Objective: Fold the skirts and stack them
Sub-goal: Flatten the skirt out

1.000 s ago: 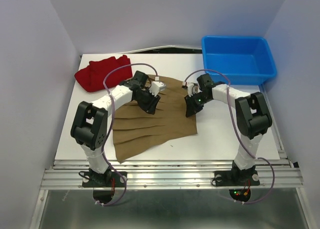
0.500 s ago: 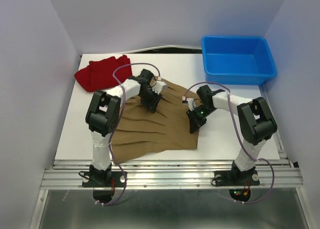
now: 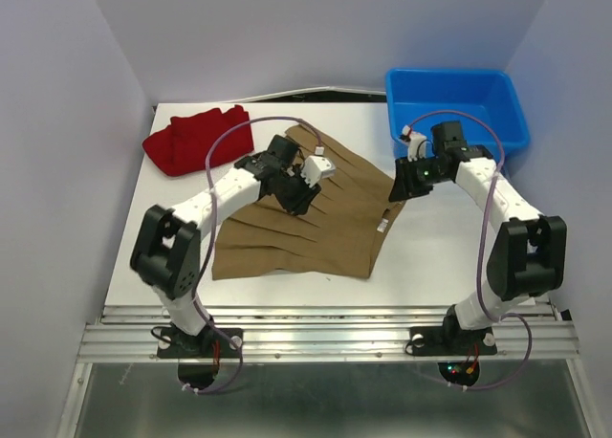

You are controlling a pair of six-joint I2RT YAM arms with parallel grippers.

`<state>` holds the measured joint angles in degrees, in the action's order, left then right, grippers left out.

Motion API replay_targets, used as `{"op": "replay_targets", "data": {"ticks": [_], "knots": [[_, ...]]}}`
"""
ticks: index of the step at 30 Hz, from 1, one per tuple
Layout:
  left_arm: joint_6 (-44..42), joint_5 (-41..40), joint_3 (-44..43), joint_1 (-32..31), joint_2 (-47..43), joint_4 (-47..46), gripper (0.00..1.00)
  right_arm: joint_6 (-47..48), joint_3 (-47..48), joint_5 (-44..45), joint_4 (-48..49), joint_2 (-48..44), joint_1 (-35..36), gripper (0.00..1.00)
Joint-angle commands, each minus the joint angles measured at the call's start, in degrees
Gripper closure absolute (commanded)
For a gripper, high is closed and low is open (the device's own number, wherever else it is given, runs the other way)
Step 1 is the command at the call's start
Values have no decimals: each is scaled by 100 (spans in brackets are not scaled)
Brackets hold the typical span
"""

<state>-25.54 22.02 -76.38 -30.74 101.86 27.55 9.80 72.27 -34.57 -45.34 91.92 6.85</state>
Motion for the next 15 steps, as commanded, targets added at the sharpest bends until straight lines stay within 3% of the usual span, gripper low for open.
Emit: {"op": "replay_targets", "data": {"ticks": [1,4,9,15], "knots": [[-399,-364,623,-826,-1335,-662,51,-365,305,1748,534,-43,-17,58],[-417,-742,1089,-1547,-1617,-1084,49,-488,227,2146,771,185,-88,57],[-443,-1261,1345,-2653,-1354,-1603,48,-532,77,2358,1220,361,-193,55],[-198,-1762,1134,-3341,-687,-2175,50,-594,226,2156,1317,450,-255,48]]}}
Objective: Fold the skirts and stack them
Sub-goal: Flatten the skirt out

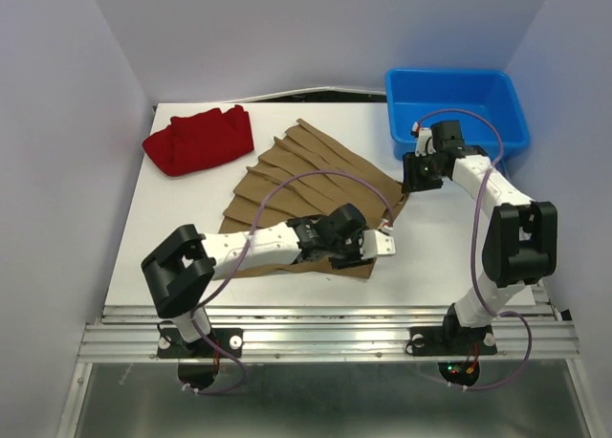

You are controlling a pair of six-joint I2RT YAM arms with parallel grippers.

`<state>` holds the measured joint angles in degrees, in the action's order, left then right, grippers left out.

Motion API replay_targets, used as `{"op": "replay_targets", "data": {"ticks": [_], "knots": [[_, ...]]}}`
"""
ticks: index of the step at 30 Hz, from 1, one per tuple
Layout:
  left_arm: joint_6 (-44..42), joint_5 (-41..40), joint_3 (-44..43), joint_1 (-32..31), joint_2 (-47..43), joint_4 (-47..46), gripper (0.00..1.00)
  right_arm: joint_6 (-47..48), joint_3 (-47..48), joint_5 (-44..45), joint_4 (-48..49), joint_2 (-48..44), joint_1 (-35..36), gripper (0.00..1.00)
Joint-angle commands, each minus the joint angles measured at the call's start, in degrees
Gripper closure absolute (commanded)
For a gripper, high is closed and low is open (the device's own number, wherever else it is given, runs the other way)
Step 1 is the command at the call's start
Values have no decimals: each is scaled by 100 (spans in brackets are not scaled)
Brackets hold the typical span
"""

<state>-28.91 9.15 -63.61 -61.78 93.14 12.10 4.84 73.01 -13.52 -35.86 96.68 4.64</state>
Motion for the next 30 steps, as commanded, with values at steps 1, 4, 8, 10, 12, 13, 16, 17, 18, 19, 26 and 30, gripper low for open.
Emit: {"op": "replay_targets", "data": {"ticks": [1,4,8,10,12,13,16,17,18,19,26,30], "knots": [[209,-588,-177,-299,282,-682,51,-80,161,-19,360,-18,-34,46],[245,-677,-265,-308,520,-919,52,-45,152,-150,351,26,-34,44],[-140,-397,-292,-378,932,-736,55,8,161,-274,334,193,-34,44],[-378,-274,-222,-423,1091,-560,56,69,178,-361,342,272,-34,44],[-624,-177,-3,-449,1240,-419,57,113,196,-345,342,403,-34,44],[-695,-124,85,-449,1285,-367,57,140,196,-301,377,447,-34,45],[-897,-45,428,-449,1268,-322,59,210,178,-248,430,571,-34,45],[-924,34,542,-449,1242,-322,59,228,161,-230,474,597,-34,45],[-933,61,587,-449,1172,-322,59,245,152,-221,500,615,-34,45],[-933,104,613,-449,1136,-313,59,271,143,-239,535,650,-34,45],[-1012,289,684,-449,969,-208,59,97,125,-72,755,817,-34,47],[-1047,272,666,-449,960,-199,59,43,187,-19,852,1001,-34,47]]}}
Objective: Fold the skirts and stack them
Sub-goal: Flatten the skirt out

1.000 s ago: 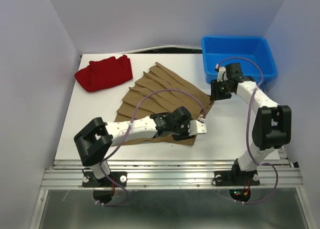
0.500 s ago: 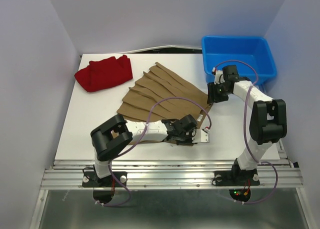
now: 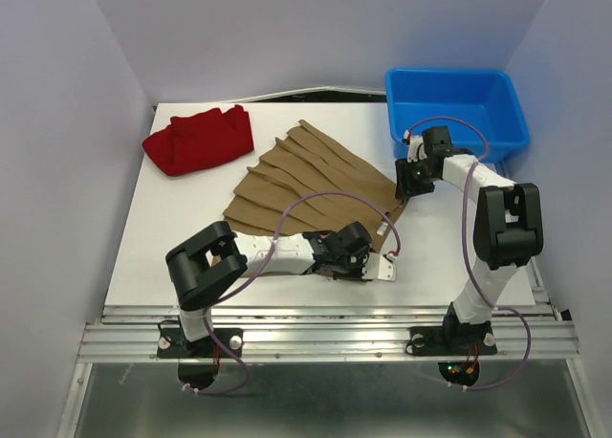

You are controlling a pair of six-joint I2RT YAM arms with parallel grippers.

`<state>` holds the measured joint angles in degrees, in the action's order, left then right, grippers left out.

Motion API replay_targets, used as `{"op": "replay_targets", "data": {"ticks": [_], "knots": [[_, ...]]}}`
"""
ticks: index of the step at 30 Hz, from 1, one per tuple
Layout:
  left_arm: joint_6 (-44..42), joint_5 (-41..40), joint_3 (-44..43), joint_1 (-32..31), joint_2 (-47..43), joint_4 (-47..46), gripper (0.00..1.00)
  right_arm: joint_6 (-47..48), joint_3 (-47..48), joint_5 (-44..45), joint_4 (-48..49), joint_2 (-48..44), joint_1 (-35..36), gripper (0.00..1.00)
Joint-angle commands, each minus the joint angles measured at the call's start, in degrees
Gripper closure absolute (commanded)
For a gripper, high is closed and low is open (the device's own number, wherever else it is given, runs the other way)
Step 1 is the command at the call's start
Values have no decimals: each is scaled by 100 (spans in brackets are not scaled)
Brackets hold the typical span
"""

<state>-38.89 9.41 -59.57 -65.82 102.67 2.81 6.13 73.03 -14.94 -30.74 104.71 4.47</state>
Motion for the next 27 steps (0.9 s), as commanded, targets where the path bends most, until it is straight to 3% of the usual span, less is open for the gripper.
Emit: {"op": "replay_targets", "data": {"ticks": [1,7,10,14,17,27], "knots": [[-48,246,253,-45,16,739,59,-94,202,123,341,252,-16,47],[-13,237,218,-45,16,756,59,-130,281,-70,262,480,-16,50],[-13,281,253,-45,-19,756,59,-130,325,-18,288,507,-16,61],[5,316,384,-45,-63,756,60,-217,439,44,306,428,-16,88],[-4,386,533,-45,-168,765,65,-270,519,61,271,271,-16,99],[-241,694,912,-45,-301,1037,78,616,634,465,-204,-92,-192,99]]}}
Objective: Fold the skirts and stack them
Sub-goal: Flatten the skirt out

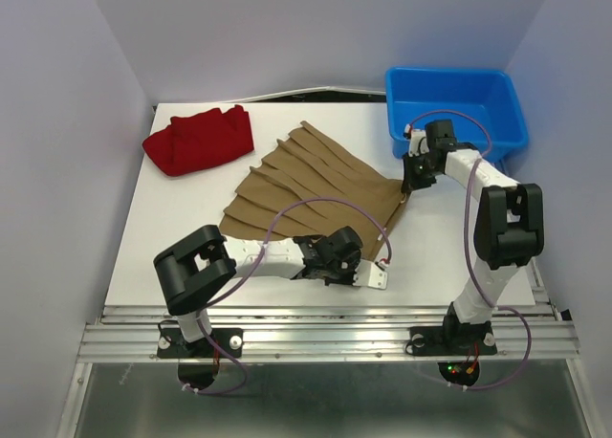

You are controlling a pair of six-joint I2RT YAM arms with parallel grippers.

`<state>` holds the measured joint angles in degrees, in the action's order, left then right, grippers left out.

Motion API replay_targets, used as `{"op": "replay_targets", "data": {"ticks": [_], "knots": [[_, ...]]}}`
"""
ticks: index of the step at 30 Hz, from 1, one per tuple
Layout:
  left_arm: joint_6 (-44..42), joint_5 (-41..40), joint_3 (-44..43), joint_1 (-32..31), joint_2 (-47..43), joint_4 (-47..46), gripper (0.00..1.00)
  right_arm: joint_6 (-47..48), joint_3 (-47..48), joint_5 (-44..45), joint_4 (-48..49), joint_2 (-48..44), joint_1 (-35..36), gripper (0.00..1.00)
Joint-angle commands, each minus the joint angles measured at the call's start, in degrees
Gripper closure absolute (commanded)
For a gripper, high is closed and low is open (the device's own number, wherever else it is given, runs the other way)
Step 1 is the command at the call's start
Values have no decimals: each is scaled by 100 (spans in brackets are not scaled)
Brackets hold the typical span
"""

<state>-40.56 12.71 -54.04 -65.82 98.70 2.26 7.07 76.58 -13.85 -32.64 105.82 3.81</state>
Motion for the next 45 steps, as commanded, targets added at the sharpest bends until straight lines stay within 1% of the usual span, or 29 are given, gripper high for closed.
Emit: {"op": "replay_targets", "data": {"ticks": [1,5,7,9,12,15,18,19,21,22,23,24,25,26,27,28,29,31,32,34,36,37,38,39,40,42,43,45], "knots": [[-101,381,368,-45,97,1118,79,602,227,365,-75,-159,-127,99],[-224,373,403,-45,124,1259,81,1041,-28,496,-242,113,-127,99],[-251,373,464,-53,80,1277,83,1270,-326,751,-129,132,-127,99],[-269,443,491,-45,36,1294,83,1376,-468,804,-14,176,-127,99],[-356,662,430,-45,-130,1452,83,1455,-539,665,-66,324,-127,99],[-400,698,438,-45,-315,1610,83,1613,-530,471,-391,361,-127,99],[-488,803,438,-45,-657,1856,78,1850,-757,392,-559,212,-65,99],[-419,838,430,-36,-937,1874,71,1972,-828,374,-585,63,-65,99],[-252,952,290,-36,-1350,1944,63,2052,-1038,426,-577,-122,49,91],[-7,1074,202,-10,-1475,1971,56,2053,-1083,435,-524,-288,49,78],[126,1154,-8,34,-1546,2084,54,2035,-1092,427,-506,-360,49,71],[249,1224,-114,113,-1642,2155,53,2018,-1040,418,-532,-421,110,67],[346,1338,-237,218,-1669,2243,53,2018,-944,383,-628,-439,180,63],[494,1574,-325,576,-1687,2339,53,2018,-830,348,-916,-474,181,56],[557,1681,-448,814,-1756,2471,53,2044,-567,278,-1076,-483,242,53],[618,1787,-493,1078,-1801,2516,52,2035,-426,234,-1234,-510,243,47],[758,1866,-537,1628,-1836,2551,52,2018,-294,207,-1462,-605,243,45],[760,1849,-555,2133,-1924,2700,52,1869,-39,154,-1569,-755,243,41],[751,1614,-529,2518,-1950,2709,52,1790,215,85,-1631,-869,243,39],[698,1332,-397,2837,-1986,2639,52,1570,514,-223,-1719,-914,295,40],[689,1015,-292,3144,-1907,2526,52,1456,604,-364,-1754,-809,488,41],[681,884,-282,3424,-1733,2525,52,1403,587,-364,-1719,-748,584,43],[637,882,-291,3523,-1609,2560,53,1376,587,-356,-1684,-669,672,45],[576,665,-300,3628,-1355,2638,55,1332,526,-312,-1667,-485,865,46],[297,593,-283,3655,-1266,2700,57,1297,499,-312,-1658,-396,971,49],[-91,408,-64,3673,-1204,2814,57,1209,394,-338,-1614,-238,1217,50],[-476,329,33,3664,-1203,2876,57,1209,341,-338,-1587,-116,1305,50],[-768,145,243,3664,-1169,3086,58,1200,218,-312,-1500,8,1437,51]]}}
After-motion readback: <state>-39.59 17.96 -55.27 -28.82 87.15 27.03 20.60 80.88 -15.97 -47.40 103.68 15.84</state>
